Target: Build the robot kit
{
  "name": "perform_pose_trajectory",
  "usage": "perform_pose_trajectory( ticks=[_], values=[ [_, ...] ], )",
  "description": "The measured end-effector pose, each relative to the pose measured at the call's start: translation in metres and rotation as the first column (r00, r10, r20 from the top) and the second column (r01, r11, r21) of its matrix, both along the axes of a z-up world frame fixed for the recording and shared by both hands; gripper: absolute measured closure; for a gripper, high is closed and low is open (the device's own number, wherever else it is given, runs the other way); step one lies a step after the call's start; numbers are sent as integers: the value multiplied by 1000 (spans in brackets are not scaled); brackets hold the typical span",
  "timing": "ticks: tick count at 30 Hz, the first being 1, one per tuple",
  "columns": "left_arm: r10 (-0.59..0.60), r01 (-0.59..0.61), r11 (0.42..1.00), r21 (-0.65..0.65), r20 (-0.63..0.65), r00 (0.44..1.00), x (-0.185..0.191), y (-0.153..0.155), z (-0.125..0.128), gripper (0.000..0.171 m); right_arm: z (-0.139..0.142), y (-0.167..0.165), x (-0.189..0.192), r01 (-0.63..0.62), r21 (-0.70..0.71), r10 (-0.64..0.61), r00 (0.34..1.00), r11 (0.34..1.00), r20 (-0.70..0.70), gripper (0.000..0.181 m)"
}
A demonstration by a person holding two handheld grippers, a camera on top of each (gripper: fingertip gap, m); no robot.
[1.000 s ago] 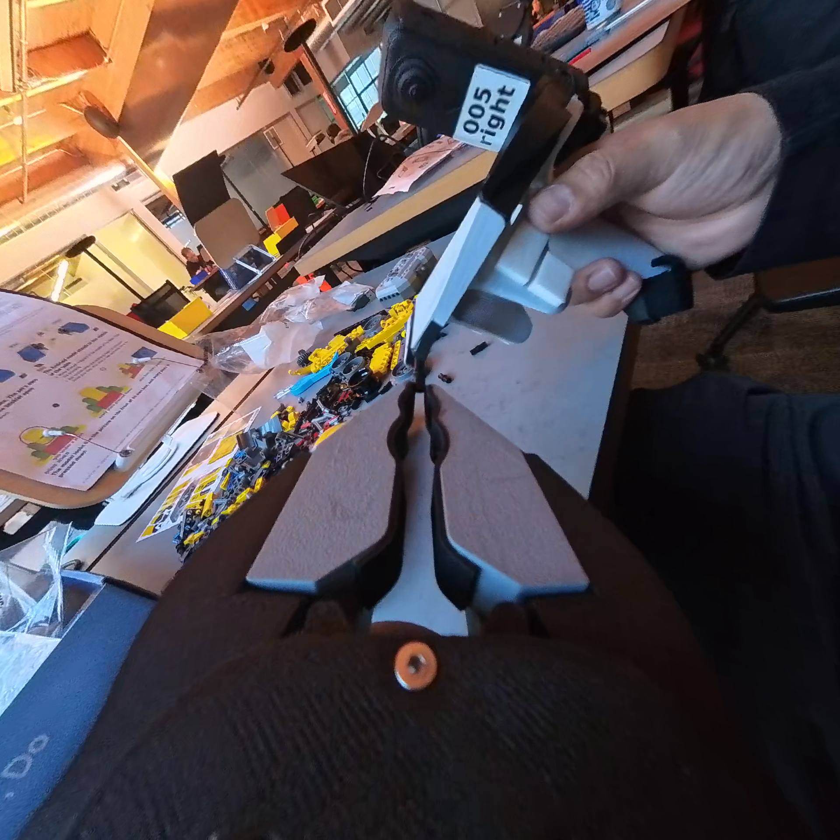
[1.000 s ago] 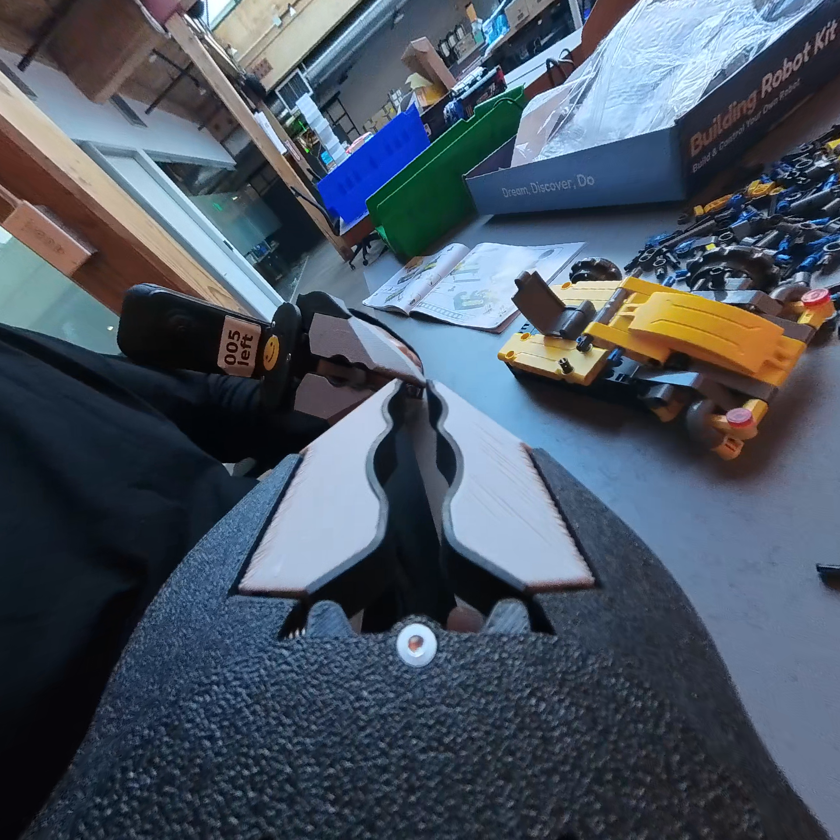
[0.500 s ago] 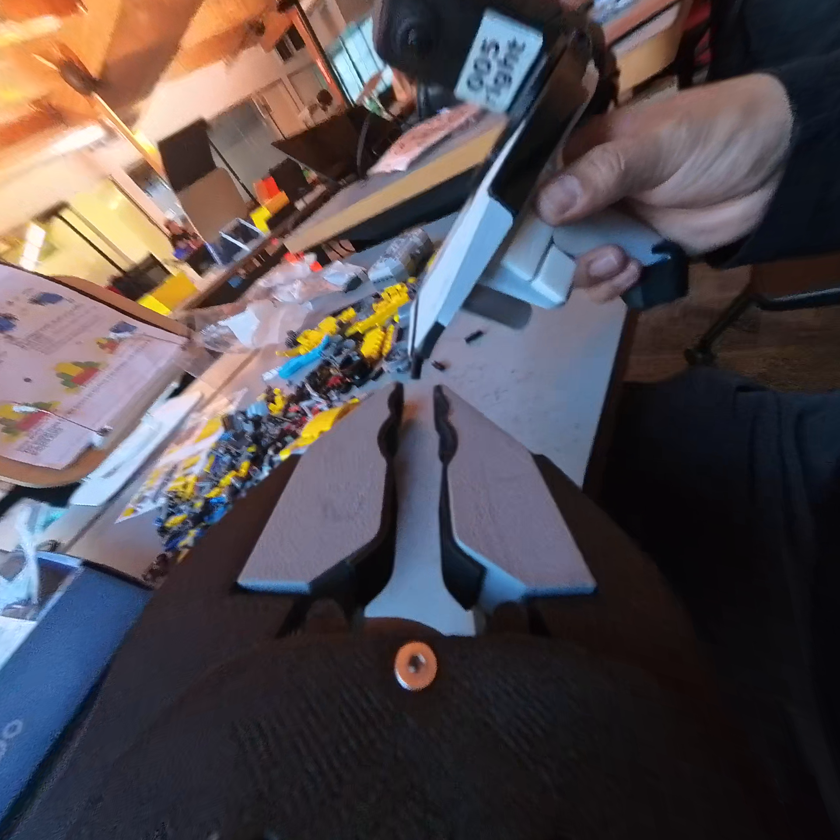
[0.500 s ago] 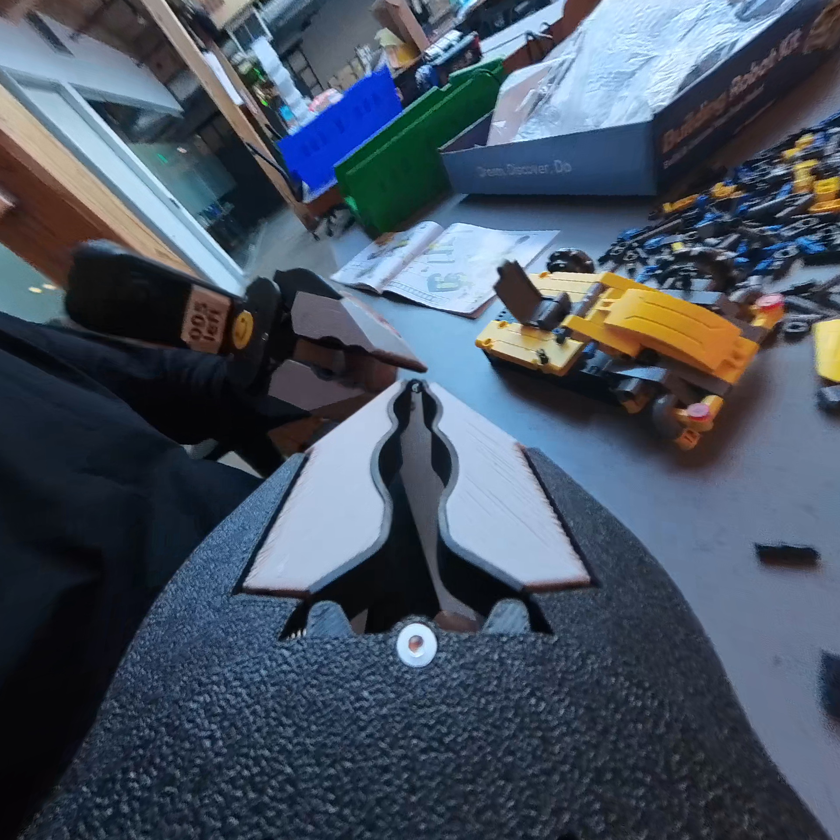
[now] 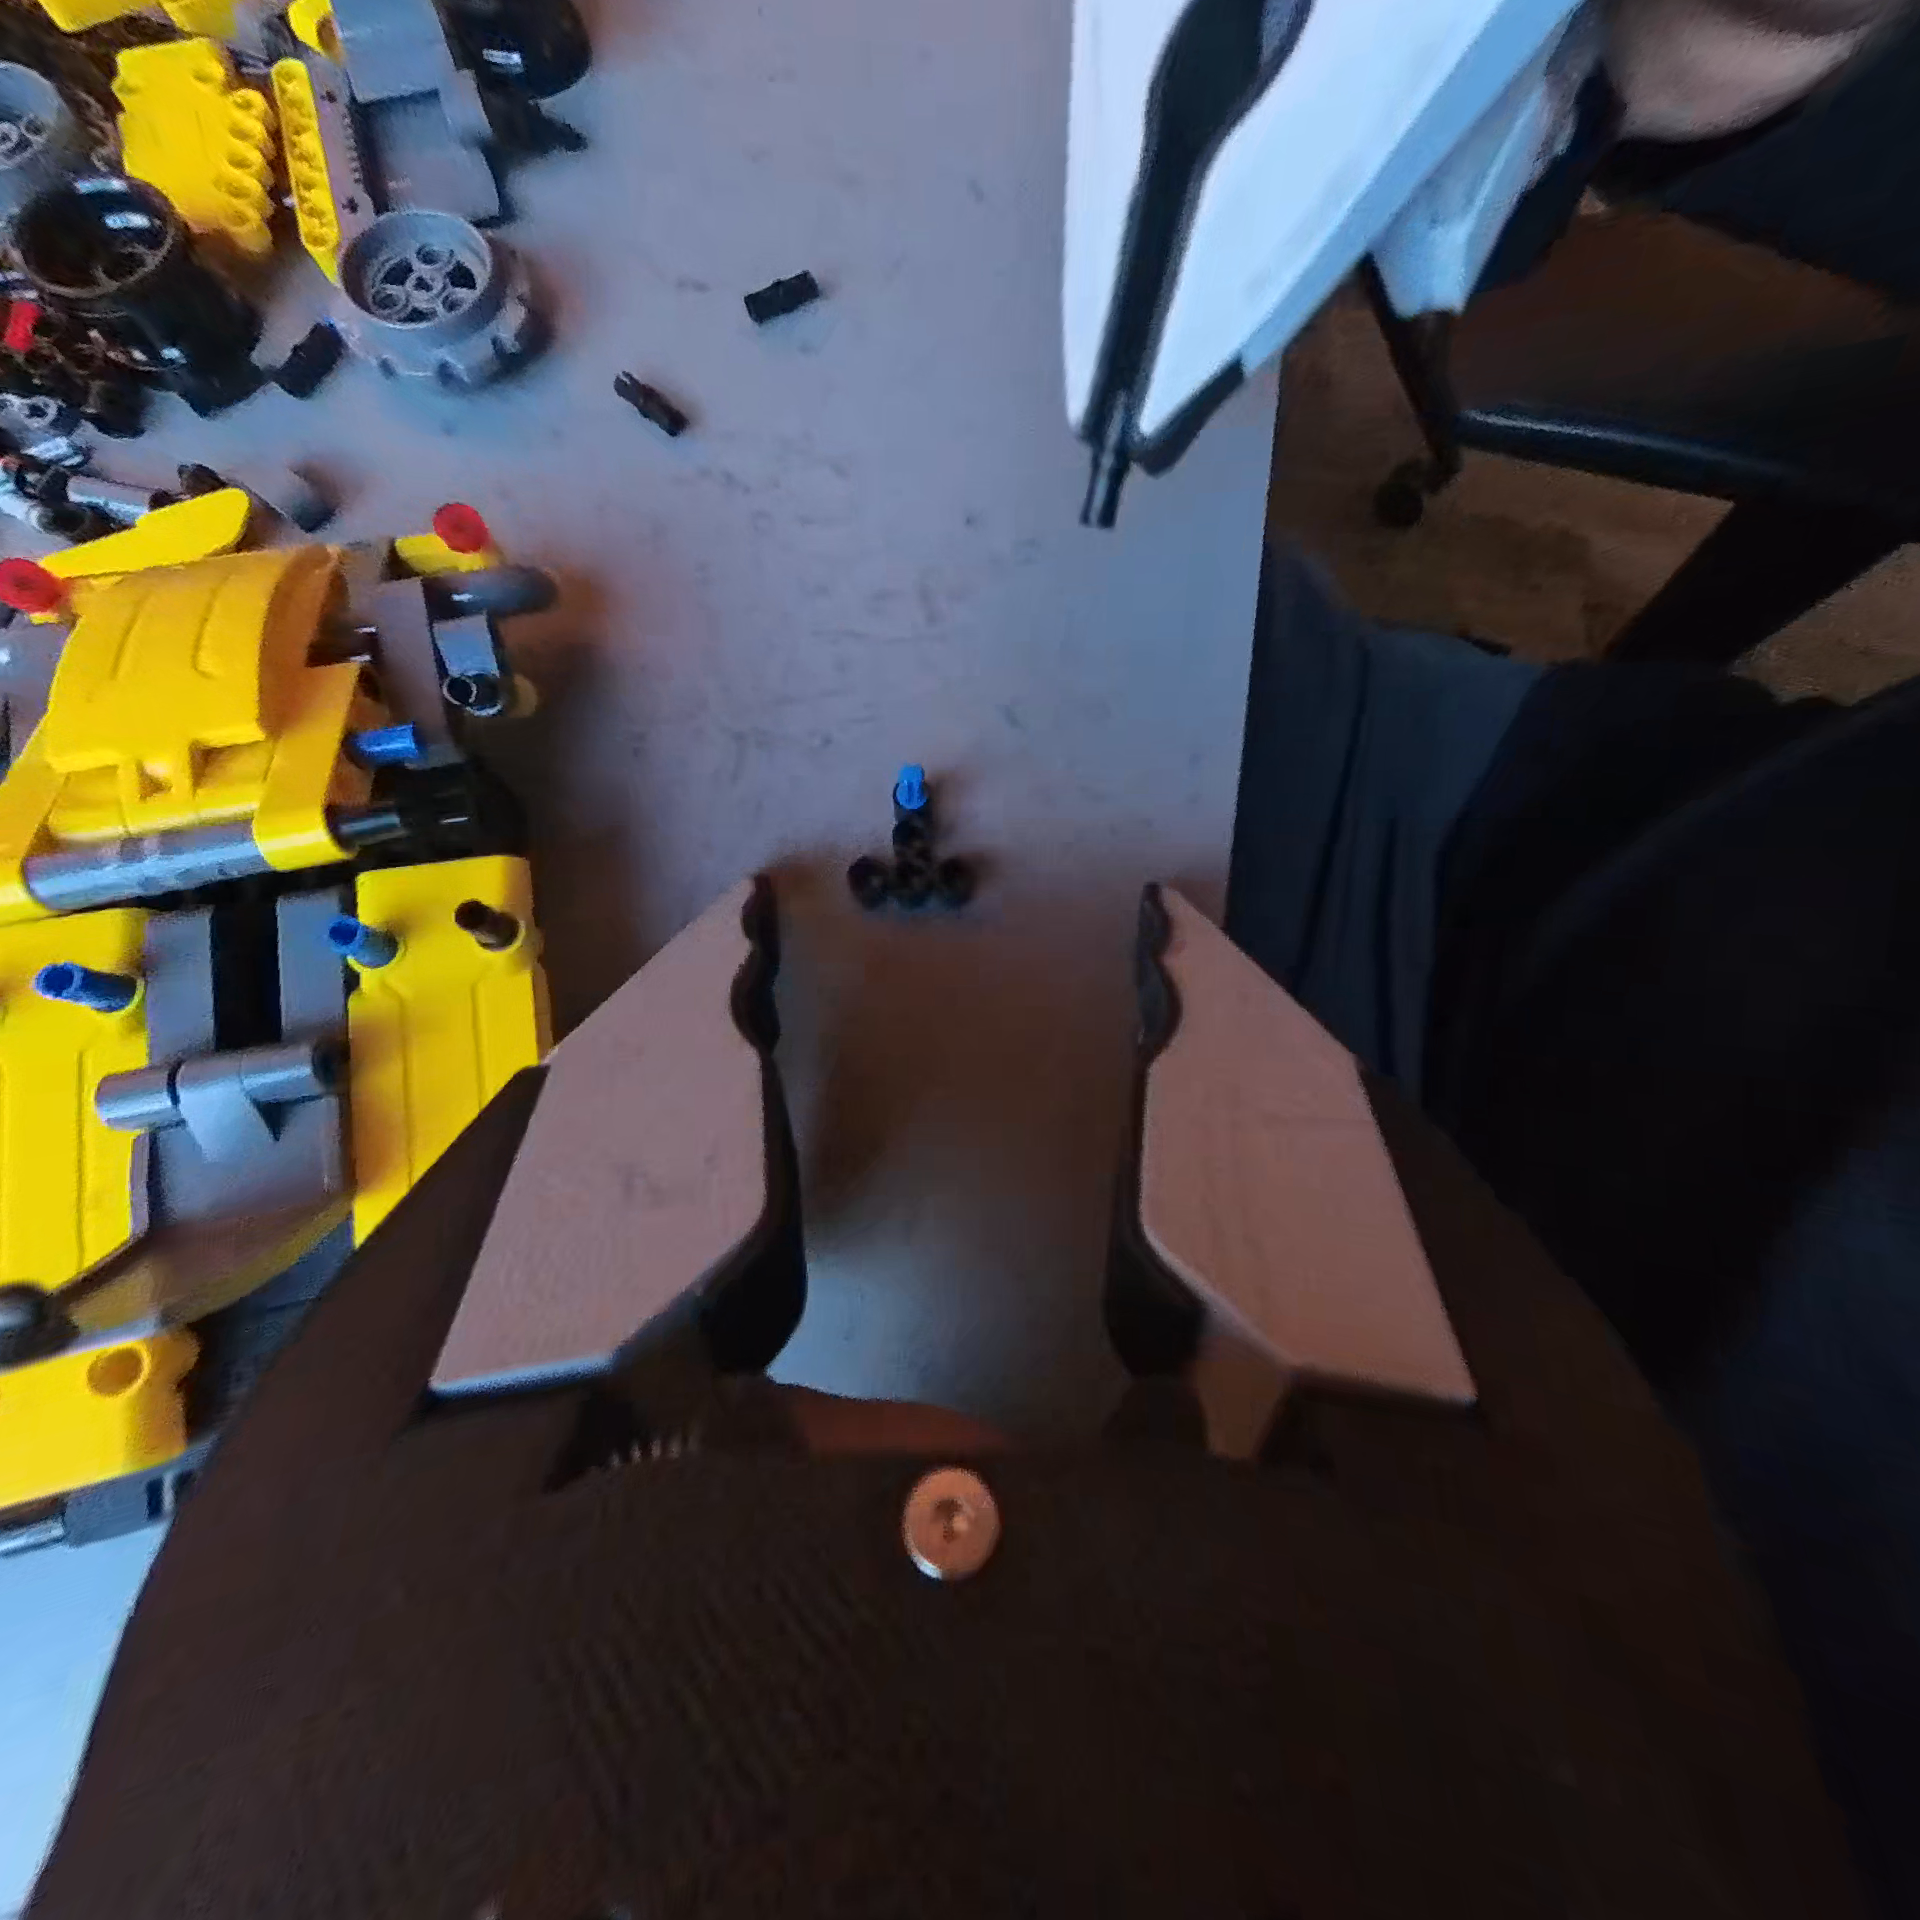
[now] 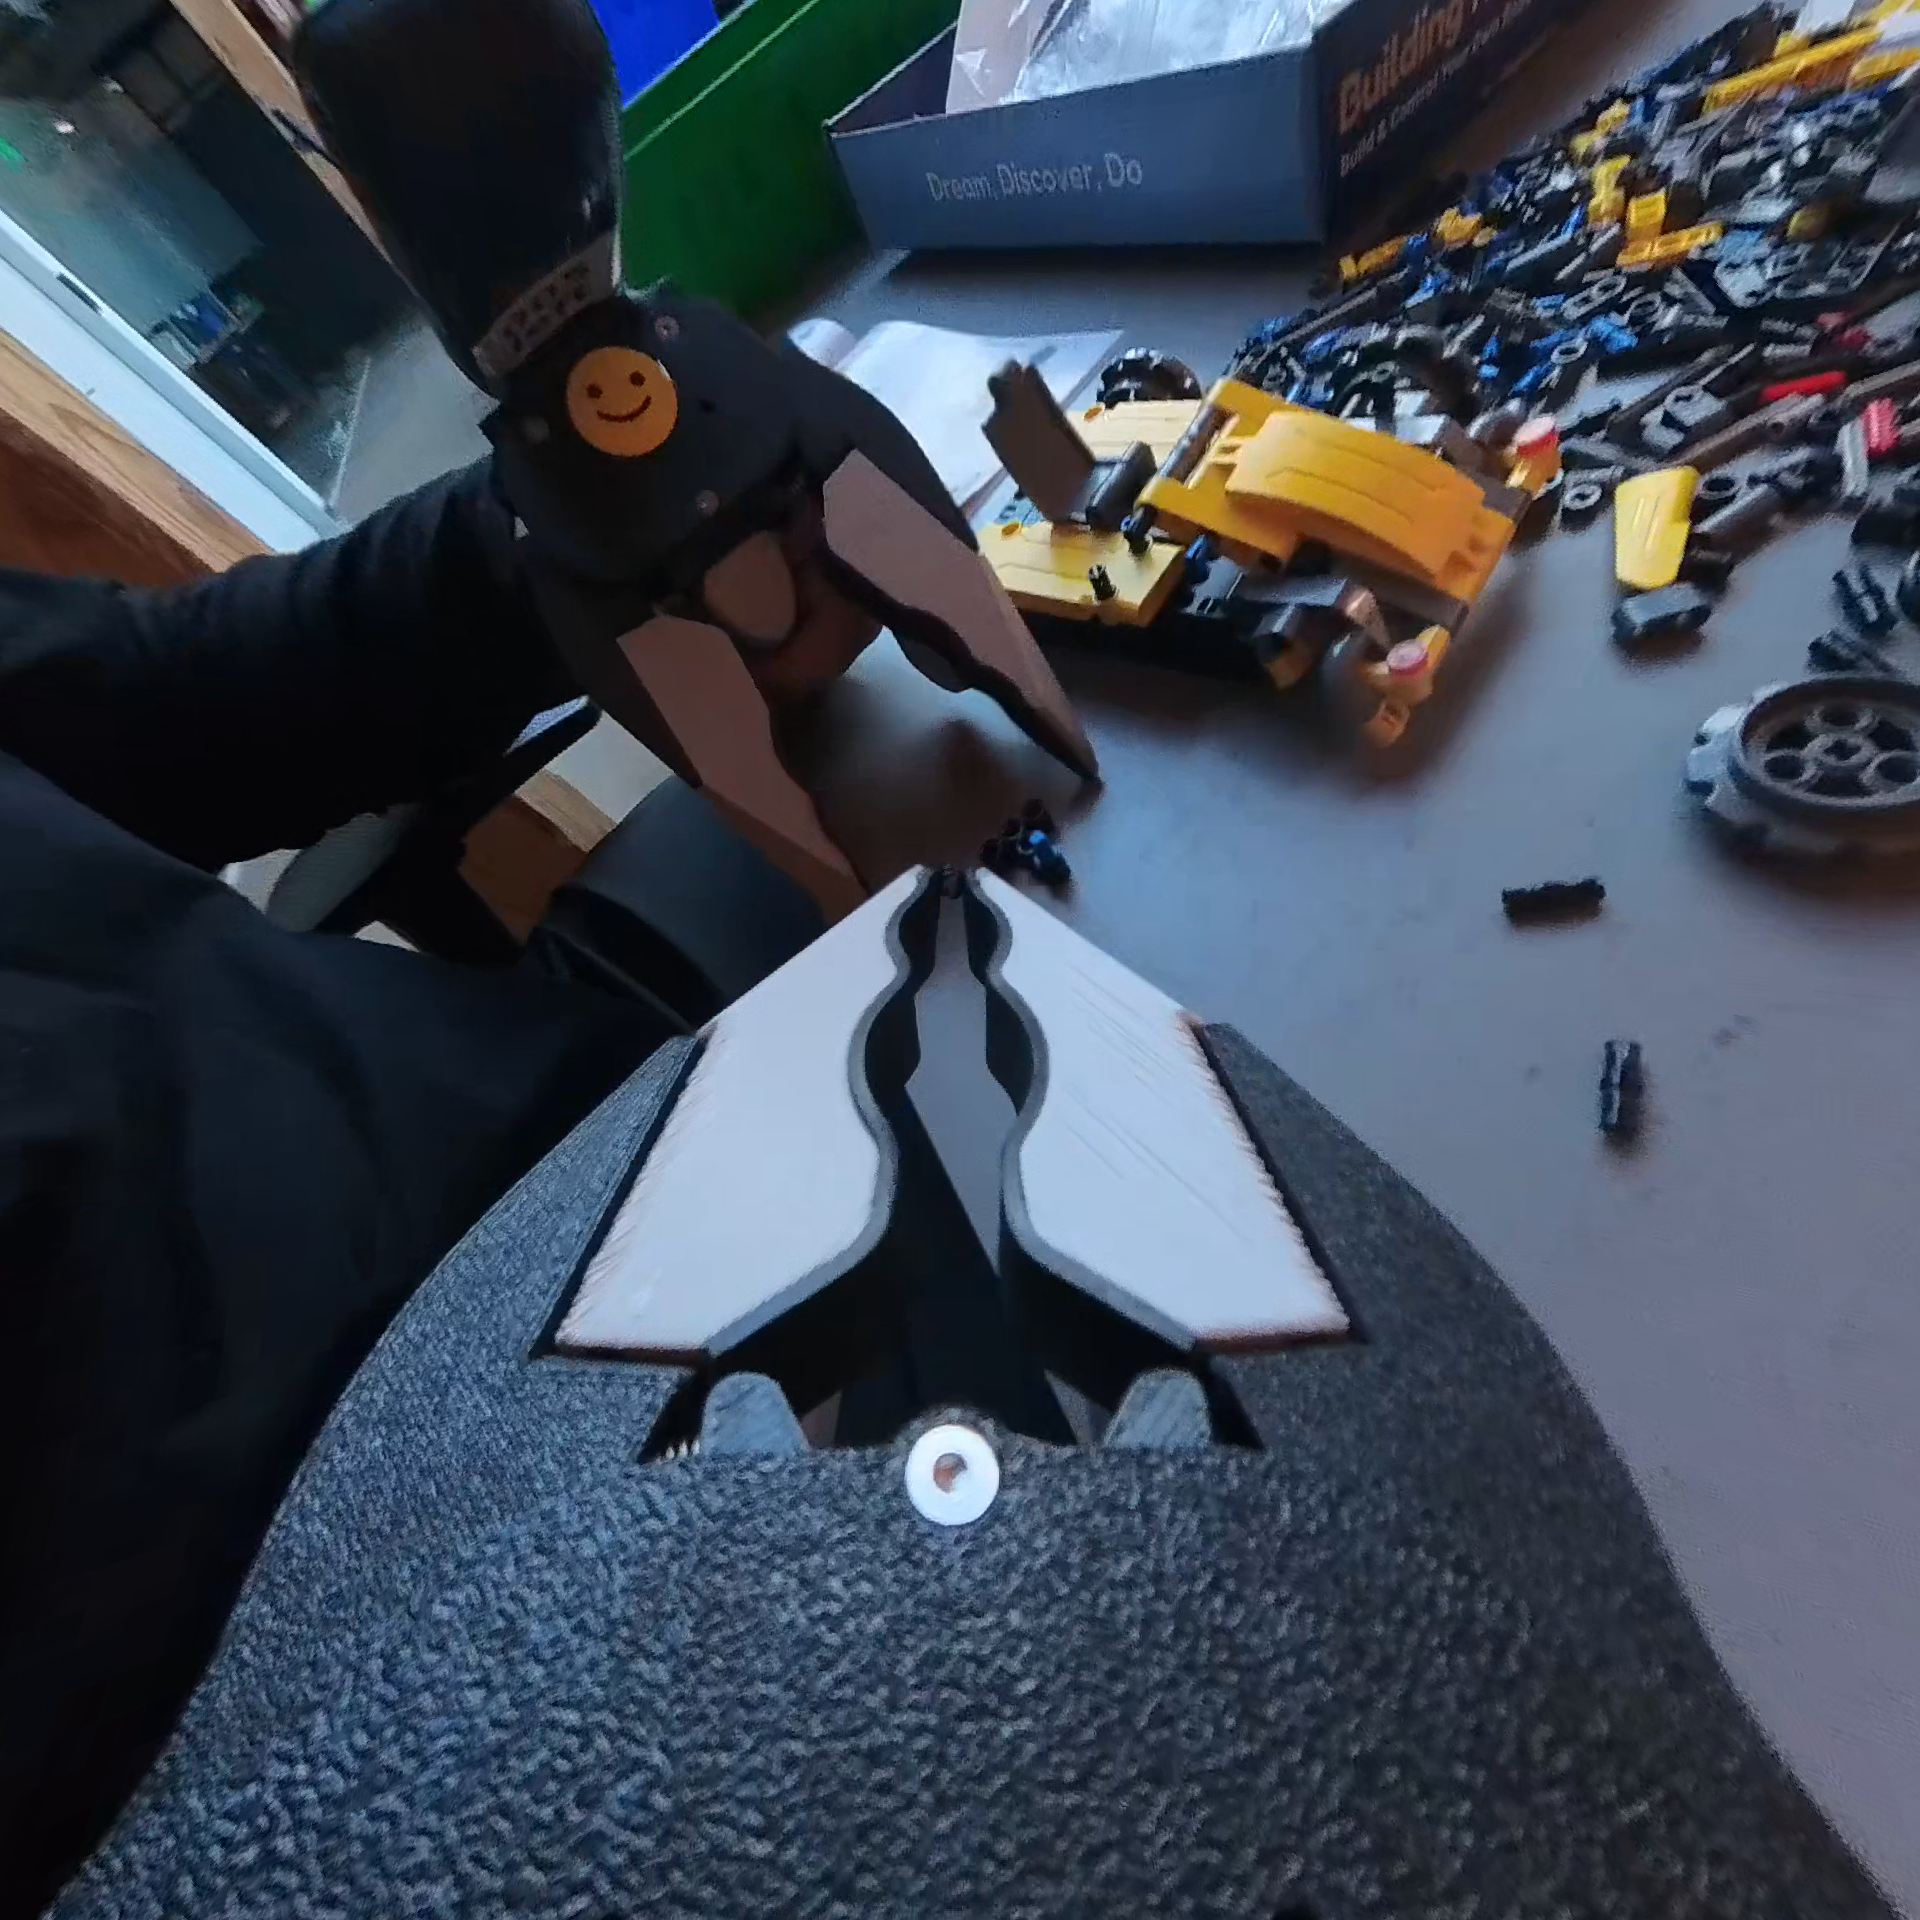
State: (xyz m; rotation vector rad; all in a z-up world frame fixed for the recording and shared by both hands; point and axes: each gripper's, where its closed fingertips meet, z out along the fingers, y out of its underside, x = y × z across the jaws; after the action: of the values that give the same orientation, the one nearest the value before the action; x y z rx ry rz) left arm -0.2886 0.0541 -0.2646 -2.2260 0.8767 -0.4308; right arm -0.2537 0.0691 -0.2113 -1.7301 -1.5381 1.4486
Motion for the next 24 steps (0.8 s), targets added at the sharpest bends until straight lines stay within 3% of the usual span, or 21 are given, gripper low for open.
perform_pose_trajectory(
  ticks=[4, 9, 11, 14, 17, 24],
  values=[
    [75, -75, 997, -18, 13, 997, 2, -6, 1, 109, -16, -5, 0, -13, 12, 12, 999, 1000, 40, 177],
    [-9, 13, 999, -38, 101, 995, 31, -34, 4, 120, -35, -10, -8, -35, 102, 24, 995, 994, 101, 177],
    [22, -20, 999, -25, 84, 996, 26, -30, 3, 131, -37, -13, -12, -51, 122, 37, 993, 991, 114, 177],
    [94, -90, 994, -67, 68, 993, 6, -22, 5, 116, -31, -19, -16, -72, 136, 58, 993, 988, 105, 177],
    [136, -135, 990, -41, 27, 990, -10, -10, 7, 115, -30, -20, -16, -72, 134, 59, 993, 988, 101, 177],
    [21, -21, 1000, -13, 10, 1000, 6, 0, 1, 101, -34, -16, -10, -51, 96, 41, 994, 994, 106, 177]
  ],
)
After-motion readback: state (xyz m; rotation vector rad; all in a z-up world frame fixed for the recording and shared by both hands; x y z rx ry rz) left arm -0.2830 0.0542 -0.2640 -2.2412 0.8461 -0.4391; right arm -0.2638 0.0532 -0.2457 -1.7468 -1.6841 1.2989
